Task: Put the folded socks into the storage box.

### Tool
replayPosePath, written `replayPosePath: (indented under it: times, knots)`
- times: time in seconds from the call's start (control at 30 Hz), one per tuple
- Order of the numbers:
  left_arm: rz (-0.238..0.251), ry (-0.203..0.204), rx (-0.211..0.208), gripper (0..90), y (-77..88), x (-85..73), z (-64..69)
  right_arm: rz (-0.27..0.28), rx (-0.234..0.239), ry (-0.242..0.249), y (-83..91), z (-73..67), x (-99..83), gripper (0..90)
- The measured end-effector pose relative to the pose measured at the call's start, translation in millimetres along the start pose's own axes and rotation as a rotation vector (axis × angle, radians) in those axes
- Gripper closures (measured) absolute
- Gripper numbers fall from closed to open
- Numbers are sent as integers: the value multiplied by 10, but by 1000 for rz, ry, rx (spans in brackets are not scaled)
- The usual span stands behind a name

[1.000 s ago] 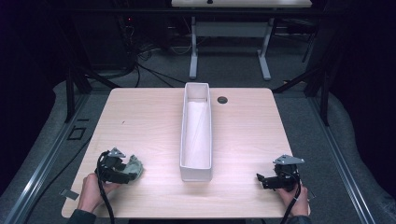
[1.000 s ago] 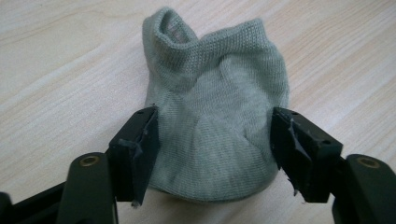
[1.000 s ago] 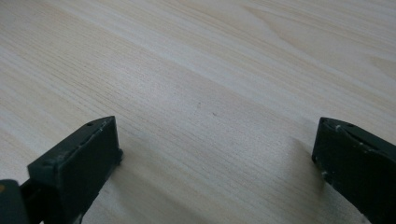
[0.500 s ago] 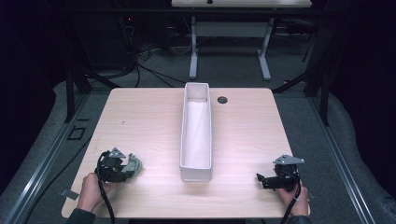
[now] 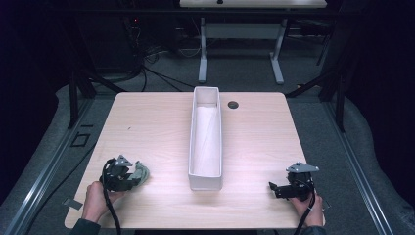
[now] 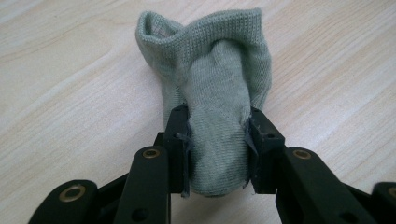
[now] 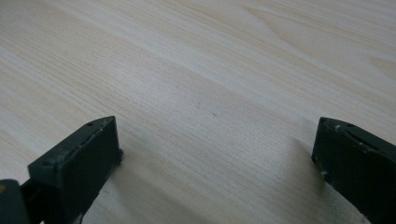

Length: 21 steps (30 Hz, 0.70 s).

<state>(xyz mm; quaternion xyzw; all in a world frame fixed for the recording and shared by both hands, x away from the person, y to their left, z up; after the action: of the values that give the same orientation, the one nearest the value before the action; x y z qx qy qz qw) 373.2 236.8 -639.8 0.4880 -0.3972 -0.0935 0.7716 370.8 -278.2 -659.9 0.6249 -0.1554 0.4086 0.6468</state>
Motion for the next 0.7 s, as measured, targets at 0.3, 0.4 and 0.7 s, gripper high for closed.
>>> replayPosePath:
  times: [0.3,0.4,0.7]
  knots:
    - [5,-4,-4,664,58,34,5,0,0,0,0,0,0,5]
    - [14,-7,-4,664,88,51,9,0,0,1,-1,0,0,4]
    - [26,-18,-3,664,198,100,26,0,0,0,0,0,0,4]
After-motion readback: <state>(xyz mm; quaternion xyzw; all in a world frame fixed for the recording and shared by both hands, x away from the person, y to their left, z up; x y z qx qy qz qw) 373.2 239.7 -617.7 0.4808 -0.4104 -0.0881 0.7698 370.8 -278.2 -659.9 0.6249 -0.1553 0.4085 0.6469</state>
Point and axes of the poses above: each handheld gripper's, and its own axes: y roughly backward along the jaws, x roughly out of its top, z roughly to its right, the point moved 10 cm from there along -y, roughly forward along the jaws, and after that the axes turned 14 degrees about -x, right-handed, at the moved point
